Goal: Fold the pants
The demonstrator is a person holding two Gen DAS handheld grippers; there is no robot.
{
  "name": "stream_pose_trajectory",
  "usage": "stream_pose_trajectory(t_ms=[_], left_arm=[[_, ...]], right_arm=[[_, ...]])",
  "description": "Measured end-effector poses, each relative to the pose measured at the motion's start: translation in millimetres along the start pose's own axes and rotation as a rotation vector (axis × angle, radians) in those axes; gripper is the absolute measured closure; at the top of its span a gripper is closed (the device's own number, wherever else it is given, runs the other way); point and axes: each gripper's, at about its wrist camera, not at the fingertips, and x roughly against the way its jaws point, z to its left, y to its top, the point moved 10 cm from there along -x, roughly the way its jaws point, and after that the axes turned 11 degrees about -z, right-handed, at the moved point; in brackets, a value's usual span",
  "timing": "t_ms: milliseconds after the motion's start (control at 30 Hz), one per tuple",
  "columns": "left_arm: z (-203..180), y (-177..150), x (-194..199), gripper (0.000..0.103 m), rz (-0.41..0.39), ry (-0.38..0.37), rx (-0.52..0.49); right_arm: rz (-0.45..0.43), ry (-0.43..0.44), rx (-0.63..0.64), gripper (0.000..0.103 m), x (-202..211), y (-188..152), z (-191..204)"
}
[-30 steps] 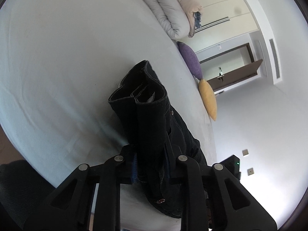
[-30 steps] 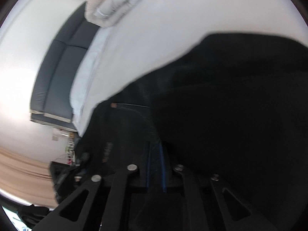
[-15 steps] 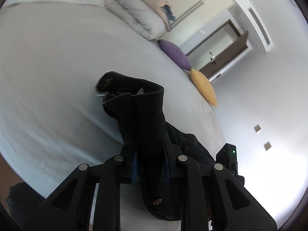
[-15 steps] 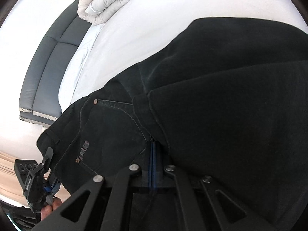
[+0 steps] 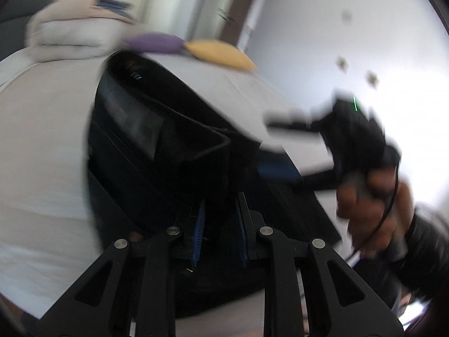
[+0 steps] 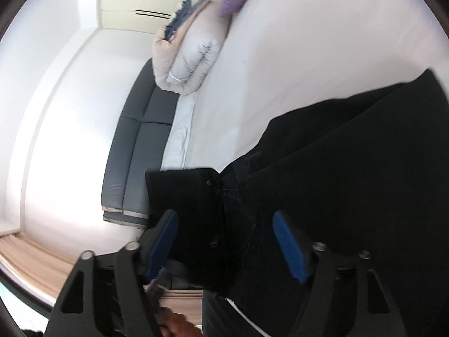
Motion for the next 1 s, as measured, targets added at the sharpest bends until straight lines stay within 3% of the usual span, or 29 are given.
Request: stream_pose_trajectory(t_ms=[167,267,400,500,600,900,933,1000], left_arm=[[-57,-38,-30,0.088,0.095,-0.043,-0.164],[-63,-44,-36,0.089,0.103,-0.017,-0.193],[-50,-25,-26,0.088,0.014,0.13,-0.255],[-35,-24,-22,0.088,0.013,0.199,-0.265],[-27,-37,-8,0.088,0.02,0.176,-0.221],[-28,-56,25,0.088,0.008,0.14,-0.229],[-27,-56,25,0.088,0.008,0.133,-0.227],[-23,-53,23,0.088,0.014,0.133,-0.227]], right_arm=[[0.048,0.0,0.019,0.021,16,-14,-9],[0.053,-0.102,0.03,0.02,8,-19,-24],[0.041,-0.079,-0.004,0.02,-10,-25,-24],[0.076,-0.079,0.008,0.02,-22,-27,-21],[0.122,-0.118,0.012,0.02,-29,-31,-26],[0.242,-0.213,0.098,0.021,-100,-23,-16],[0.251,-0.213,0.103,0.023,-106,-22,-14],[0.28,-0.21,0.094,0.048,-119,-24,-15]])
